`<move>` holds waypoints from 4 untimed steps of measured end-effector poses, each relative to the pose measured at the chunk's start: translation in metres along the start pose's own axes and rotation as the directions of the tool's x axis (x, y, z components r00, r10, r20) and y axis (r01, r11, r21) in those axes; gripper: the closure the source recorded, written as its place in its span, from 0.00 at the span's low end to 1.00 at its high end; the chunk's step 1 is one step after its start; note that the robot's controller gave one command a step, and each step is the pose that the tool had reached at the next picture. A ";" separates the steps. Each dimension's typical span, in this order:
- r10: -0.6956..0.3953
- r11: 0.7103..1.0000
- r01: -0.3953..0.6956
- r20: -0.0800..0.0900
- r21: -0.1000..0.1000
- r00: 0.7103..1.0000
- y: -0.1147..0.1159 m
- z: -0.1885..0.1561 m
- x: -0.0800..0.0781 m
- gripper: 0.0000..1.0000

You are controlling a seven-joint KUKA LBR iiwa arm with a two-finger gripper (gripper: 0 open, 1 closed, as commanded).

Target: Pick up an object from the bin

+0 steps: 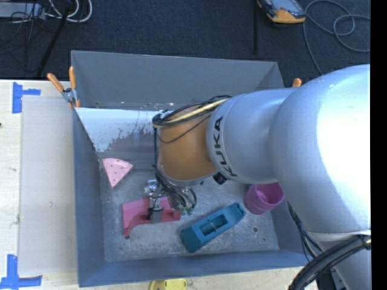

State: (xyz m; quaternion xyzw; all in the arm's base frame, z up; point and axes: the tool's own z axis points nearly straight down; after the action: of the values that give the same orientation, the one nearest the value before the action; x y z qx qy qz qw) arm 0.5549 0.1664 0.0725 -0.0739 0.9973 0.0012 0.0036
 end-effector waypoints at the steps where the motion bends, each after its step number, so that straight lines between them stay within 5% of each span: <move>1: -0.032 0.999 0.032 -0.016 0.004 0.999 0.029 -0.039 -0.009 1.00; 2: -0.034 0.999 0.034 -0.011 0.000 0.999 0.011 -0.060 -0.045 1.00; 3: -0.021 1.000 0.021 -0.018 0.003 1.000 0.018 -0.090 0.006 1.00; 4: -0.032 0.999 0.032 -0.023 0.002 0.999 0.012 -0.138 0.008 1.00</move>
Offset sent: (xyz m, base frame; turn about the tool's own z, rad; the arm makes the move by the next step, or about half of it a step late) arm 0.0552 0.0062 0.0666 -0.0297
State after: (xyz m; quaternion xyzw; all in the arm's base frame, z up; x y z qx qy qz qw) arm 0.5440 0.1765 0.2109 -0.0899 0.9959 -0.0010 -0.0077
